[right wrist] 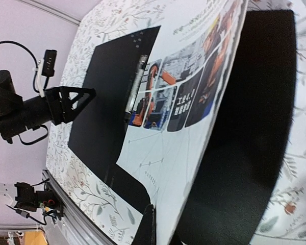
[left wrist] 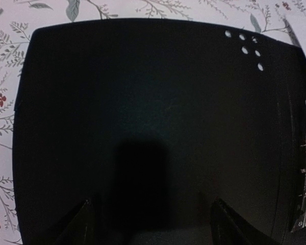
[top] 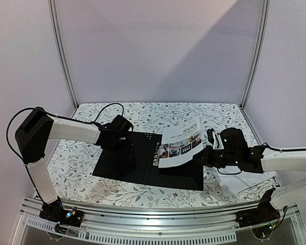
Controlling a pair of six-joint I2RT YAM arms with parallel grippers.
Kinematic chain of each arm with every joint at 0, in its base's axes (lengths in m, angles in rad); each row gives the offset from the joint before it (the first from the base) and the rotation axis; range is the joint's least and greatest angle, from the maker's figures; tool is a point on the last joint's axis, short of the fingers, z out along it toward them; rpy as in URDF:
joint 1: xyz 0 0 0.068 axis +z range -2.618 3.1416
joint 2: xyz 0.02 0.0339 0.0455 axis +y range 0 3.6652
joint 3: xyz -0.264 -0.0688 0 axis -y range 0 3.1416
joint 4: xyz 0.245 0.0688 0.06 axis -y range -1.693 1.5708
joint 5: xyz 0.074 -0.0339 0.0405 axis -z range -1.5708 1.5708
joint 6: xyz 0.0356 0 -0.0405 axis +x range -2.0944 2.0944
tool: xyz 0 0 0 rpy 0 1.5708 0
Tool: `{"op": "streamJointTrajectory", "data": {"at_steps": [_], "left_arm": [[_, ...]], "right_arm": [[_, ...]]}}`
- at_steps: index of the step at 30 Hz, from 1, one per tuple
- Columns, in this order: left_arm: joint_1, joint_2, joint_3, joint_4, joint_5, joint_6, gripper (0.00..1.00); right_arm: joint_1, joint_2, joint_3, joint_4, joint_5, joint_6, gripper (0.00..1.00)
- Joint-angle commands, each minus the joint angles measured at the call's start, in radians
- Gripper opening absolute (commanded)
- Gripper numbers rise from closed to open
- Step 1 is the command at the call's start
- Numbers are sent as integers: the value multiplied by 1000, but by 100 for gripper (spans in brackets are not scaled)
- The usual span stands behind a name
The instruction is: Put the files into the folder
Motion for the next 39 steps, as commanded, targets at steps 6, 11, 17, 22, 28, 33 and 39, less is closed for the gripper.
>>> {"op": "streamJointTrajectory", "data": {"at_steps": [6,11,17,22,28,33,39], "left_arm": [[2,70,15,-48,-8,3,80],[2,96,18,-86,-9,-7,81],[1,81,-58,-80,50,-45,81],[-3,8,-184,-23,139,-135,81],[-34,-81,-315,46,221,-244,81],[-76,-120,-368,78,261,-309,80],[-88,-133,-351,67,224,-289,80]], "right_arm": [[-2,-187,-222,-183,74,92,0],[-3,-117,-261,-136,-83,91,0],[22,44,-214,-93,-195,60,5],[26,98,-131,-100,-172,9,6],[26,195,-30,-86,-179,-35,6],[20,266,36,-103,-180,-68,6],[-71,275,102,-158,-149,-145,4]]}}
